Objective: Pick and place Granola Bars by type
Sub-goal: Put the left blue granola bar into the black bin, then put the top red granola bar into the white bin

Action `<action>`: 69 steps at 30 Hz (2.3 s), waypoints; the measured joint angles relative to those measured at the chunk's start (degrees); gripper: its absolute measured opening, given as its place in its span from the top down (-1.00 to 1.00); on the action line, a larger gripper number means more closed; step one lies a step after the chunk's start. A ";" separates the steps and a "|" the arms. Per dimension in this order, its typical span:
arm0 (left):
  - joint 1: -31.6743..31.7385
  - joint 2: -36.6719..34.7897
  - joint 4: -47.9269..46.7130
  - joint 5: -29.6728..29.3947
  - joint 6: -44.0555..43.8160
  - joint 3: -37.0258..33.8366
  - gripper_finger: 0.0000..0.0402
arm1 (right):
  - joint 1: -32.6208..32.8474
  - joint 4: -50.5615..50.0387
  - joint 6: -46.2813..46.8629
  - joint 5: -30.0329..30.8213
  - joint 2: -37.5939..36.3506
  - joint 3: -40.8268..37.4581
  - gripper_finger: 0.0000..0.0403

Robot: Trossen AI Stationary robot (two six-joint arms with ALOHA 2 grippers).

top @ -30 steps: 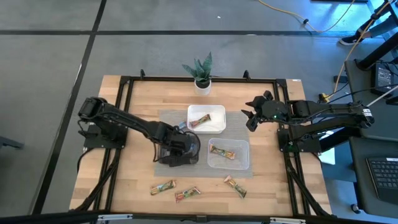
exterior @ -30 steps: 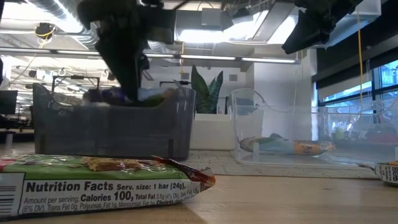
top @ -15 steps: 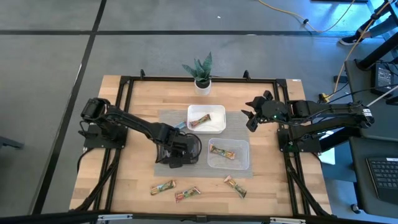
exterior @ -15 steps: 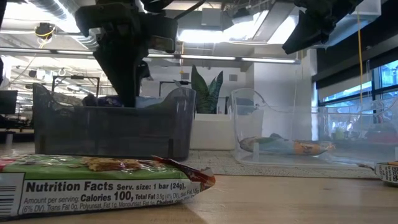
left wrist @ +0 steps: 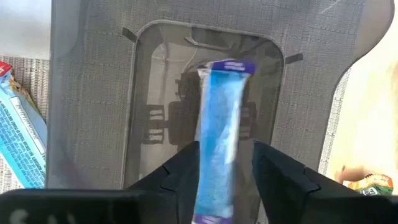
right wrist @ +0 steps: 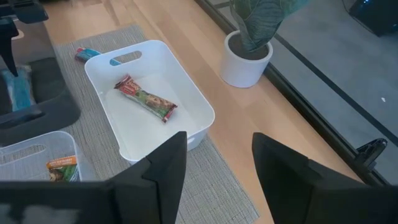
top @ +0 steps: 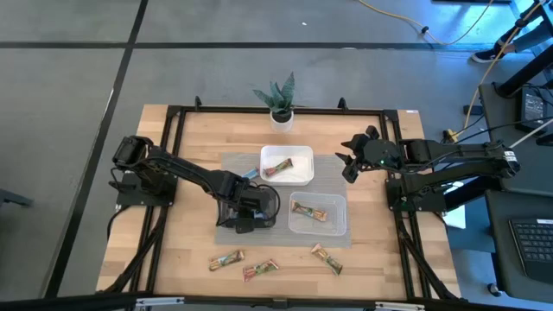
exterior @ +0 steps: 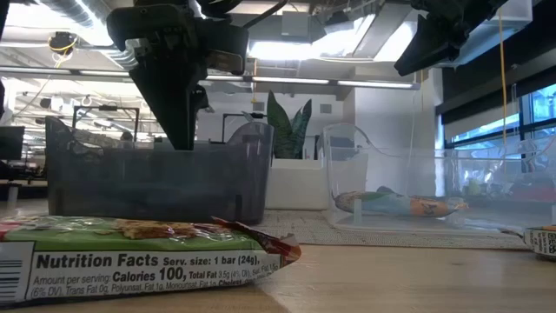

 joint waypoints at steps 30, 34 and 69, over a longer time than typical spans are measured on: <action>20.21 -15.61 -12.28 -4.30 4.86 3.68 0.15 | 0.01 0.08 7.65 0.05 0.14 0.00 0.08; 24.22 -15.39 -6.93 1.57 6.84 -1.19 0.14 | 0.01 0.08 7.99 0.09 0.47 0.00 0.08; 27.48 -11.05 26.05 10.11 8.18 -23.23 0.15 | -0.01 0.15 7.88 2.56 5.27 0.00 0.08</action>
